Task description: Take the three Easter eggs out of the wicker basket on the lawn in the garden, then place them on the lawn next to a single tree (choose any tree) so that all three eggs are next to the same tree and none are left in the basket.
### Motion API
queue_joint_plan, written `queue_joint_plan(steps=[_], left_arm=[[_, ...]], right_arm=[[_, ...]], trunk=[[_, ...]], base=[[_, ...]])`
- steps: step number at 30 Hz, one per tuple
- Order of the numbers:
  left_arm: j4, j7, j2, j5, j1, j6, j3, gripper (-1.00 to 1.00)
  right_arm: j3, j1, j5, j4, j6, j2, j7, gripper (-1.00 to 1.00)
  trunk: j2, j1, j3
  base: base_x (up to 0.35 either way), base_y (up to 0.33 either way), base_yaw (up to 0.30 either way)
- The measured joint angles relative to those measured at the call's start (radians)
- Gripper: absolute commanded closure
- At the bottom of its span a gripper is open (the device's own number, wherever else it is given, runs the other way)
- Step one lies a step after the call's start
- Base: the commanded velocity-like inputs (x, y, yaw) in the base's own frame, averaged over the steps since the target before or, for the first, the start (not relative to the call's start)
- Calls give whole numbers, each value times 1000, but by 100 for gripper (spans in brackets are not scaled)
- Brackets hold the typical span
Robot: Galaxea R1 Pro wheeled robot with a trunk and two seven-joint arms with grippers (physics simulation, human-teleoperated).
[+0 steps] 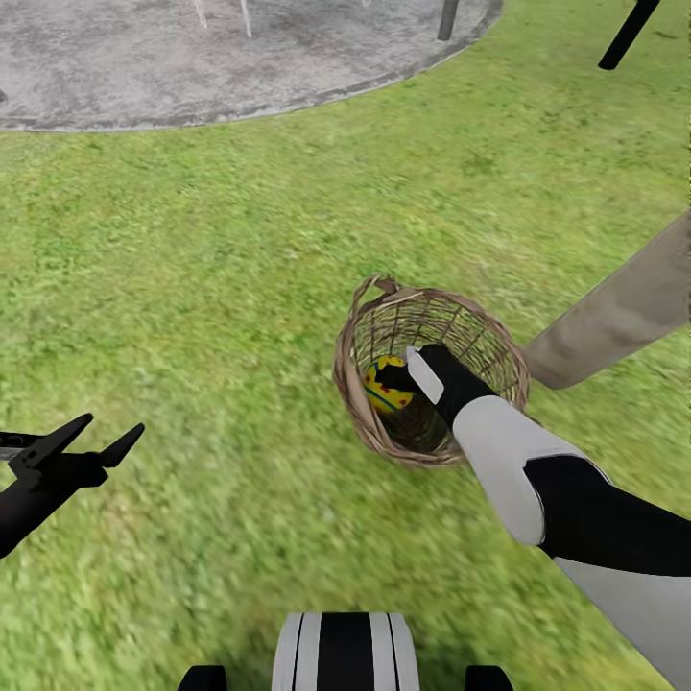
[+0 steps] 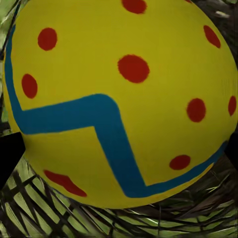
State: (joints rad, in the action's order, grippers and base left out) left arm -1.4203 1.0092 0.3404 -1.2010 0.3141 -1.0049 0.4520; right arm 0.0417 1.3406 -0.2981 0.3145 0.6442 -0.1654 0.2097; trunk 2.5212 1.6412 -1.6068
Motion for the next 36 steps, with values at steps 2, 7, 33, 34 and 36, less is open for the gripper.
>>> queue_joint_plan(steps=[2,7,33,34,36], left_arm=[[0,-1,0,6,0,-1,0,-100],[-1,-2,4,8,1,-1,-1,-100],[2,-50,0,-2,6,-3,-5,-100],[3,-50,-1,-2,6,-3,-5,-100],[2,-50,1,-3,6,-3,-3,-100]], right_arm=[[0,0,0,0,0,0,0,100],[0,0,-1,0,0,1,0,100],[0,0,0,1,0,0,0,100],[0,0,0,1,0,-1,0,100],[0,0,0,0,0,-4,0,100]], trunk=[[0,-1,8],[-2,-3,27],[-8,-15,128],[-8,-15,132],[-8,-16,139]], base=[[0,0,0],[-139,-165,0],[-69,-33,0],[-230,-1,0],[-140,0,0]])
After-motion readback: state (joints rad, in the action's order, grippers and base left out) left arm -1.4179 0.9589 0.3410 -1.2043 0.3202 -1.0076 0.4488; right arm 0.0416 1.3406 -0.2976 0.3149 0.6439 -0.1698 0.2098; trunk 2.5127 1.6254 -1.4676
